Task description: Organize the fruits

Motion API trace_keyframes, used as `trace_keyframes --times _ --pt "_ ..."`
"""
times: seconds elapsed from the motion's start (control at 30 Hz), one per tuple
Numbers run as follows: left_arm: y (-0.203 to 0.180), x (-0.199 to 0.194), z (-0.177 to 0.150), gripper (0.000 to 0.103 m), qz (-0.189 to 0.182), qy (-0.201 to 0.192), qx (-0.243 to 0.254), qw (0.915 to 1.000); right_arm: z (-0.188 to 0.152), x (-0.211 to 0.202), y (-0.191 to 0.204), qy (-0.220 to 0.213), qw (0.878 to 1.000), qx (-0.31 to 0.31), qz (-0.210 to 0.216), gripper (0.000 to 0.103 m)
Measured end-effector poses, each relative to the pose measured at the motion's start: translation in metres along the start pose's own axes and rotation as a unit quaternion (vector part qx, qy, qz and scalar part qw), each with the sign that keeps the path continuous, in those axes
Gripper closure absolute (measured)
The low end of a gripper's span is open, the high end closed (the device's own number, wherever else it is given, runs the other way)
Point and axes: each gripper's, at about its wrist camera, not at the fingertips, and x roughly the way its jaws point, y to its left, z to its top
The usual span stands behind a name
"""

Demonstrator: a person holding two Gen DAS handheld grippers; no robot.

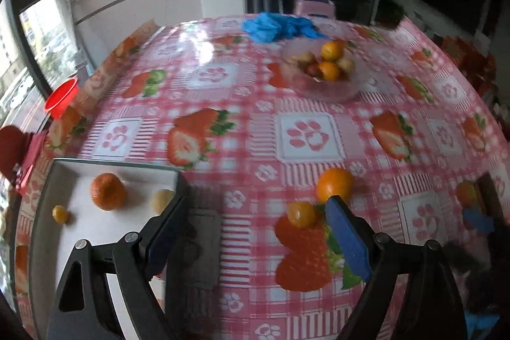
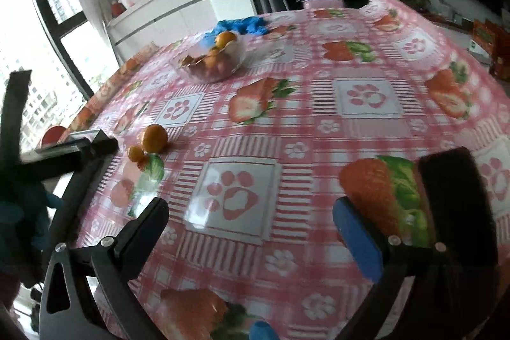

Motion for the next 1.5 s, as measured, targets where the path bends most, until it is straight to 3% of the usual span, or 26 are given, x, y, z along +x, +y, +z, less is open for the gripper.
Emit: trace_keyframes --times 0.43,0.5,0.57,0.6,0.73,0.9,1.1,1.27,1.37,1.5 --pt "-0.025 0.04 -0.008 0.016 0.0 0.004 0.001 1.0 -0.018 -0.008 -0.025 0.013 0.999 0.036 -0.021 0.0" --pt "-0.025 0.045 -0.007 0.034 -0.004 0.015 -0.001 0.9999 -0.018 -0.008 -0.025 0.013 0.999 0.035 -0.022 0.0" --pt "-0.023 0.046 -0.006 0.044 -0.01 0.008 -0.011 0.9999 -0.018 -0.008 -0.026 0.014 0.999 0.034 -0.023 0.0" --pt "-0.024 0.046 -0.005 0.056 -0.012 0.006 -0.011 0.9999 -0.019 -0.008 -0.026 0.014 0.999 0.033 -0.023 0.0" --pt "-0.025 0.043 -0.007 0.08 -0.019 0.003 -0.003 0.9998 -0.019 -0.008 -0.026 0.013 0.999 0.035 -0.021 0.0" --pt "-0.024 0.033 -0.02 0.079 -0.02 -0.001 -0.01 0.9998 -0.019 -0.008 -0.026 0.013 0.999 0.035 -0.019 0.0" --pt "-0.022 0.003 -0.064 0.079 -0.008 -0.02 -0.012 0.9997 -0.018 -0.005 -0.019 0.02 0.999 0.023 -0.033 0.0" --pt "-0.018 -0.009 -0.082 0.079 -0.005 -0.027 -0.024 0.9993 -0.015 -0.005 -0.005 0.027 0.999 0.007 0.026 0.0" --pt "-0.018 -0.009 -0.082 0.079 -0.008 -0.025 -0.024 0.9994 -0.012 -0.015 -0.008 0.003 1.0 0.02 0.017 0.0" --pt "-0.019 -0.009 -0.083 0.078 -0.005 -0.025 -0.019 0.9995 -0.009 -0.011 -0.02 0.02 0.999 0.031 -0.012 0.0"
